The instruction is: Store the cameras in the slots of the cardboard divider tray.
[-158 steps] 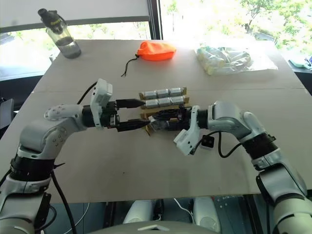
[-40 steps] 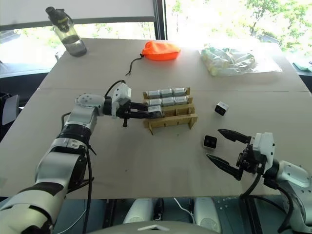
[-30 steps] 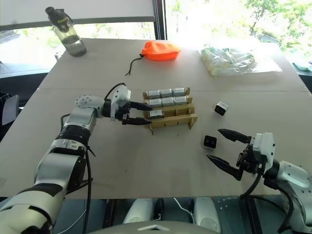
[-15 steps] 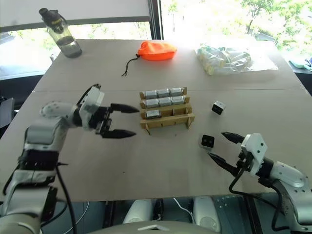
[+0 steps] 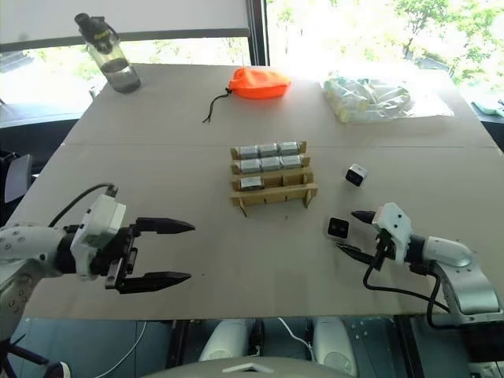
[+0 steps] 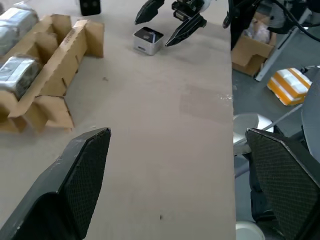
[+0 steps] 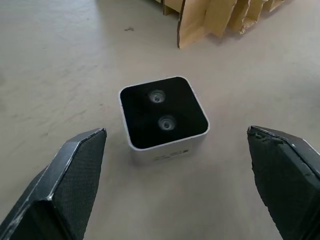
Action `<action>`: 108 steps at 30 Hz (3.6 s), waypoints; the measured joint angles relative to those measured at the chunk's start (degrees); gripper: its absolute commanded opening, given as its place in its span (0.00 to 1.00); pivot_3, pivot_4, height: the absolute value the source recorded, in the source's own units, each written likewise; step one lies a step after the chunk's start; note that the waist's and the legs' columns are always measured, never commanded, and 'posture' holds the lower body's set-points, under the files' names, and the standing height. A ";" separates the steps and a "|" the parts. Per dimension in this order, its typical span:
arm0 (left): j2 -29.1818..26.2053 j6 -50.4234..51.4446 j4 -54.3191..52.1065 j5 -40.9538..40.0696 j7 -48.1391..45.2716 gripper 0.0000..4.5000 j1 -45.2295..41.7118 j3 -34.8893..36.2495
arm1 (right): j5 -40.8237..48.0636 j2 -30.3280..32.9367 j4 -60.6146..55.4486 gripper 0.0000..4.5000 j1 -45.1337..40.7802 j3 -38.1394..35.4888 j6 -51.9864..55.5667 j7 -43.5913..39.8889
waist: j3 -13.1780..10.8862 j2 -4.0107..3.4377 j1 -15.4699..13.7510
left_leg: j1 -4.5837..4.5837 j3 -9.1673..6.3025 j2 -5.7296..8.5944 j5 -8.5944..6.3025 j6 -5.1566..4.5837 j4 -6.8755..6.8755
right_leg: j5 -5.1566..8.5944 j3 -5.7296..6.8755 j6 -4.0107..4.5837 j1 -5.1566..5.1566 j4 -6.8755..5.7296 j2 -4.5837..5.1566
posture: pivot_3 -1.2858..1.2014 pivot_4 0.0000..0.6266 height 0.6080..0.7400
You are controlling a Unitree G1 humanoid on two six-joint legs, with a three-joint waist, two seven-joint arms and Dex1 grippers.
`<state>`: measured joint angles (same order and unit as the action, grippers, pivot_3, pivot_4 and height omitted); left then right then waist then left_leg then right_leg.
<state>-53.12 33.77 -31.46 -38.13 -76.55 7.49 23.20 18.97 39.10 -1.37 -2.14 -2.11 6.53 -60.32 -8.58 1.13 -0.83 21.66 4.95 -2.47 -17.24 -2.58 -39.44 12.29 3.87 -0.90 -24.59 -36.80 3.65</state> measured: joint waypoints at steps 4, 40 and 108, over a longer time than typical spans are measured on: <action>-0.06 0.93 -3.61 -1.97 2.11 0.99 4.21 3.98 | -1.06 0.06 5.84 1.00 -4.27 1.96 -1.55 -3.42 | -0.01 -0.01 0.09 | 0.02 0.08 0.03 0.00 0.00 0.00 | -0.01 -0.03 -0.02 -0.01 0.06 0.03 | 0.52 0.24 1.00; 13.58 9.57 14.15 -12.36 16.33 1.00 -29.68 -18.77 | -23.48 -4.74 -1.62 0.41 -25.72 12.85 -33.03 3.45 | -0.06 -0.05 0.10 | 0.11 0.04 0.23 0.04 0.09 -0.03 | -0.06 0.06 -0.08 -0.05 0.04 0.01 | 0.52 0.24 1.00; 18.33 -6.66 43.13 11.79 4.74 0.16 -50.92 -30.66 | -6.44 3.06 -12.99 0.98 -8.03 11.51 -14.06 10.11 | -0.10 -0.03 -0.10 | 0.19 0.03 0.26 0.06 0.12 -0.03 | -0.05 0.12 -0.08 -0.05 0.07 0.09 | 0.52 0.24 1.00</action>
<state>-34.80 27.11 11.67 -26.34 -71.81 -43.43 -7.46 12.53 42.16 -14.36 -10.17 9.40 -7.53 -50.21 -8.68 1.10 -0.92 21.86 4.98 -2.21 -17.17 -2.47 -39.47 12.24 3.99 -0.99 -24.63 -36.73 3.74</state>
